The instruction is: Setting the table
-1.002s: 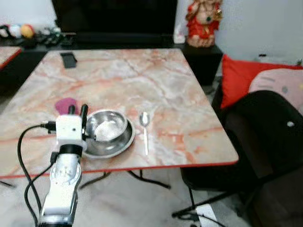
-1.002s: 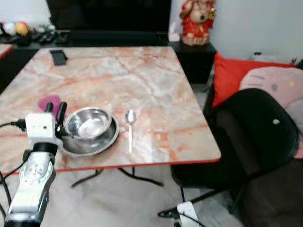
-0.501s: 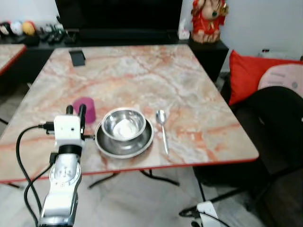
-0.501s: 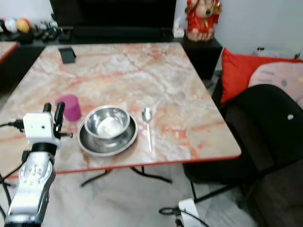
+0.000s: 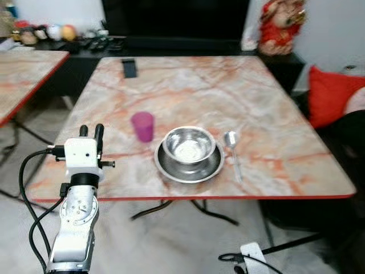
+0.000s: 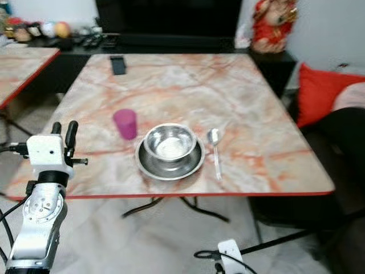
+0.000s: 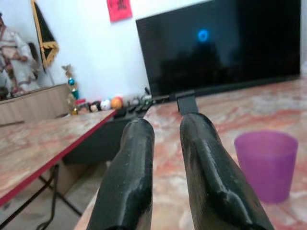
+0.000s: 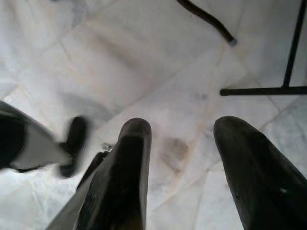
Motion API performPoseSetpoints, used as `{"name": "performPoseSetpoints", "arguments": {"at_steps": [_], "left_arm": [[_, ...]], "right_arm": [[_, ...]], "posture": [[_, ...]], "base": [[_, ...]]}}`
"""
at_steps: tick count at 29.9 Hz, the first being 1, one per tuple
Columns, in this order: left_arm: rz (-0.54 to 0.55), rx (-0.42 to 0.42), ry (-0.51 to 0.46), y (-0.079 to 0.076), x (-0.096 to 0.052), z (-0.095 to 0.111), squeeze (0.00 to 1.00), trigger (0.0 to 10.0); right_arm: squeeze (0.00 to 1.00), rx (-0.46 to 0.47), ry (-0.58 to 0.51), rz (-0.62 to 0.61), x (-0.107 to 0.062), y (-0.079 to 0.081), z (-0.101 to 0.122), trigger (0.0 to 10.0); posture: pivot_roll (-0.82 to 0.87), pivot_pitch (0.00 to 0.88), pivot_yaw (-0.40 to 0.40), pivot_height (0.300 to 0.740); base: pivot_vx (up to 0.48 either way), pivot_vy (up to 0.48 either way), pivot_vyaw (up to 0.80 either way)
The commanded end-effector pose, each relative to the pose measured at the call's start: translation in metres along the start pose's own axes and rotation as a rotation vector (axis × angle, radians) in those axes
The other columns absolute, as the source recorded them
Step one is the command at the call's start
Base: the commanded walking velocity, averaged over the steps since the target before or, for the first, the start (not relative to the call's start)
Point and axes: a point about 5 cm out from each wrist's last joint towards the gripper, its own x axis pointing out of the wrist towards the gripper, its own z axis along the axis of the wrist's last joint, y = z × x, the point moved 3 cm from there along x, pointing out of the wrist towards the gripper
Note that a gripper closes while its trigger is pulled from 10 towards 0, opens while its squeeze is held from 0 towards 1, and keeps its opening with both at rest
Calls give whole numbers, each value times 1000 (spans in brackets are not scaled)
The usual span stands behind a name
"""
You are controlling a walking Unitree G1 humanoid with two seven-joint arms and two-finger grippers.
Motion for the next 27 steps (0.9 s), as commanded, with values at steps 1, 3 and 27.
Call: {"name": "performPoseSetpoints", "arguments": {"at_steps": [1, 3, 27], "left_arm": [[2, 17, -15, 0, 3, 5, 0, 10000], [1, 17, -16, 0, 3, 5, 0, 10000], [2, 19, -13, 1, 3, 7, 0, 10000]], "right_arm": [[0, 17, -3, -11, 0, -3, 0, 10000], [0, 16, -3, -11, 0, -3, 0, 10000], [0, 9, -4, 2, 0, -2, -1, 10000]], "posture": [[-12, 0, -15, 740], [-10, 0, -15, 740], [-5, 0, -10, 740]], "base": [[0, 304, 0], [0, 306, 0], [0, 310, 185]]}}
